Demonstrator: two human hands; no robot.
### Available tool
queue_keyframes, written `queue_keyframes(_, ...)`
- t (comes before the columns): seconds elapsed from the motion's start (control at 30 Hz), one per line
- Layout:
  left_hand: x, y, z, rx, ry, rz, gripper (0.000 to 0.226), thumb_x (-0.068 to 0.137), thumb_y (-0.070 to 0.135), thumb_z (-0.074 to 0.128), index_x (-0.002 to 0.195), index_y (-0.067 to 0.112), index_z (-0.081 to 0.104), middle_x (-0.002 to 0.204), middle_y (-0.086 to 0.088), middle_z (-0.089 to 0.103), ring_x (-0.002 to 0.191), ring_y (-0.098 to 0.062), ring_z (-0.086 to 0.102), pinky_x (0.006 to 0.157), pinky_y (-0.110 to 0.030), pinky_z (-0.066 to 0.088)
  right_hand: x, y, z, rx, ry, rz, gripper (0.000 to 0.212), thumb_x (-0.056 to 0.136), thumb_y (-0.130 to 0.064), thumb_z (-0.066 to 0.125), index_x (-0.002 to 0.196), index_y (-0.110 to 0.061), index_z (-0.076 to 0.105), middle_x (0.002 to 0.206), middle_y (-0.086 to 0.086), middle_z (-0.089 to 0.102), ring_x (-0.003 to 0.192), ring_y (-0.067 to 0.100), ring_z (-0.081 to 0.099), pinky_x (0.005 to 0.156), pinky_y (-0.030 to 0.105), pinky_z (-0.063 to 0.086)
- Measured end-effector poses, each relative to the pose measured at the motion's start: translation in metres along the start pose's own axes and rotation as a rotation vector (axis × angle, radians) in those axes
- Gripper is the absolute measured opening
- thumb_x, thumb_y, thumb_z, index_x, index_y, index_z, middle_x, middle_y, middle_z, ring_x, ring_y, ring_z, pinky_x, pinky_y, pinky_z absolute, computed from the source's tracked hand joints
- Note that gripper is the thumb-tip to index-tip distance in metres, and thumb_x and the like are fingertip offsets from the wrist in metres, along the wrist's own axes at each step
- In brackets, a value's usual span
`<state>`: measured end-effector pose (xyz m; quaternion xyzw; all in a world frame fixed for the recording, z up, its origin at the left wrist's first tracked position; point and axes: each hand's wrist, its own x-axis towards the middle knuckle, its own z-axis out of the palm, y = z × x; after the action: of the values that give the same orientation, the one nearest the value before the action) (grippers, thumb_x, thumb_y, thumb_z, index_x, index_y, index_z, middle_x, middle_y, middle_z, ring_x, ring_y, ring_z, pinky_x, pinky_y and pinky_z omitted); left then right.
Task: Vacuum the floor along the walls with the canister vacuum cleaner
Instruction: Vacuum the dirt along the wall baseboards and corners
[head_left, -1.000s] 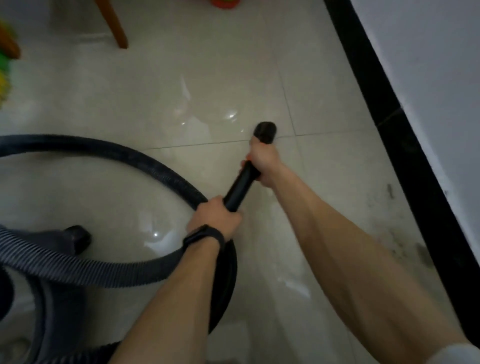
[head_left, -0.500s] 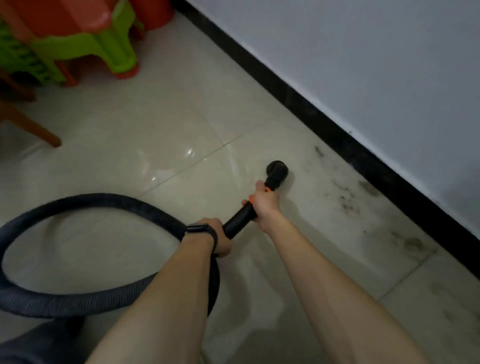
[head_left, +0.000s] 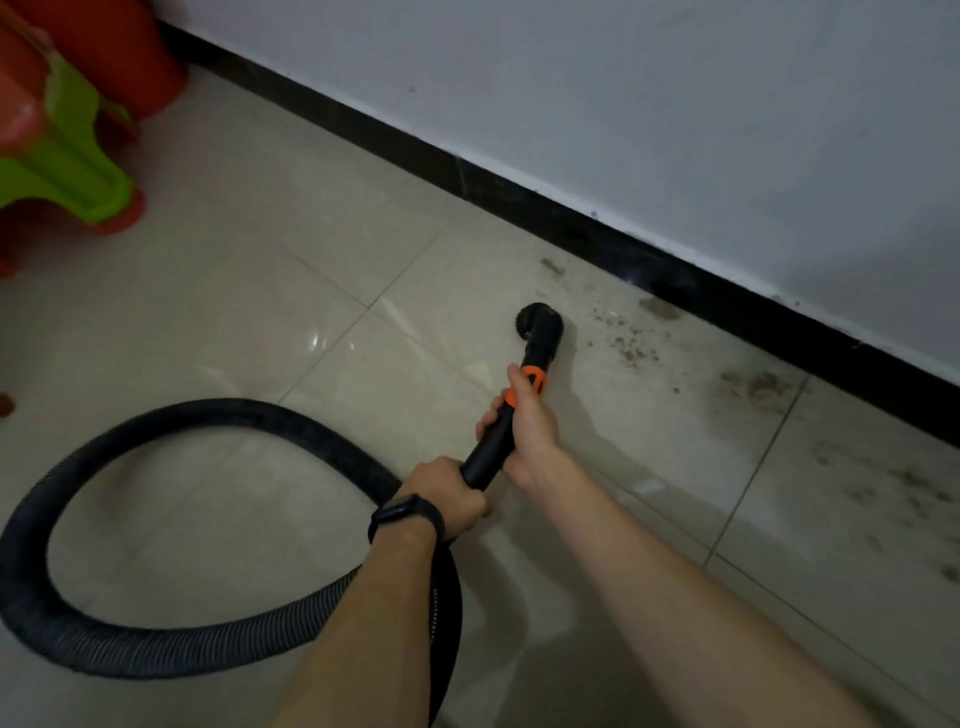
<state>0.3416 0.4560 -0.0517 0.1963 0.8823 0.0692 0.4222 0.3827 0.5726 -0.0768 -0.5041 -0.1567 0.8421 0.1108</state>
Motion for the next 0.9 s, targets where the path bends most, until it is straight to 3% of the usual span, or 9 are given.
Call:
queue_keyframes(0.1, 0.002, 0.001, 0.002, 0.047, 0.062, 0.037, 0.019, 0.073, 0.032, 0.065, 0.090, 0.024, 0.063, 0.078, 0.001, 0.066, 0.069, -0.021, 0.064, 0.058, -0.026, 0.048, 0.004, -0.002, 0.005, -0.029, 0.051, -0.053, 0.038, 0.097, -0.036, 0.069, 0.072, -0.018, 0.047, 0.057, -0.002, 0.051, 0.042, 0.014, 0.046, 0.049, 0.027, 0.042)
queue_keyframes(0.27, 0.014, 0.013, -0.003, 0.052, 0.155, 0.111, 0.021, 0.076, 0.035, 0.061, 0.094, 0.026, 0.058, 0.087, -0.003, 0.065, 0.076, -0.025, 0.062, 0.067, -0.031, 0.053, 0.015, -0.023, 0.017, -0.063, 0.070, -0.101, 0.037, 0.098, -0.036, 0.068, 0.074, -0.016, 0.048, 0.057, -0.002, 0.051, 0.042, 0.013, 0.045, 0.046, 0.026, 0.042)
queue_keyframes(0.53, 0.033, 0.033, -0.008, 0.022, 0.297, 0.160, 0.019, 0.082, 0.041, 0.059, 0.095, 0.030, 0.051, 0.083, 0.002, 0.059, 0.078, -0.026, 0.060, 0.065, -0.032, 0.048, 0.039, -0.052, 0.033, -0.106, 0.125, -0.179, 0.035, 0.098, -0.037, 0.068, 0.080, -0.013, 0.051, 0.055, -0.003, 0.052, 0.040, 0.012, 0.045, 0.046, 0.025, 0.043)
queue_keyframes(0.73, 0.047, 0.047, -0.010, -0.030, 0.298, 0.206, 0.021, 0.084, 0.041, 0.058, 0.099, 0.027, 0.053, 0.093, -0.001, 0.064, 0.083, -0.028, 0.063, 0.072, -0.037, 0.055, 0.059, -0.072, 0.035, -0.081, 0.175, -0.230, 0.035, 0.098, -0.039, 0.067, 0.078, -0.015, 0.051, 0.056, -0.003, 0.050, 0.038, 0.011, 0.043, 0.045, 0.023, 0.042)
queue_keyframes(0.9, 0.057, 0.052, -0.010, -0.047, 0.309, 0.199, 0.021, 0.086, 0.038, 0.057, 0.102, 0.025, 0.054, 0.097, -0.001, 0.063, 0.084, -0.027, 0.061, 0.069, -0.034, 0.051, 0.069, -0.079, 0.039, -0.108, 0.190, -0.249, 0.037, 0.099, -0.039, 0.066, 0.076, -0.014, 0.051, 0.055, -0.002, 0.050, 0.038, 0.011, 0.044, 0.044, 0.023, 0.041)
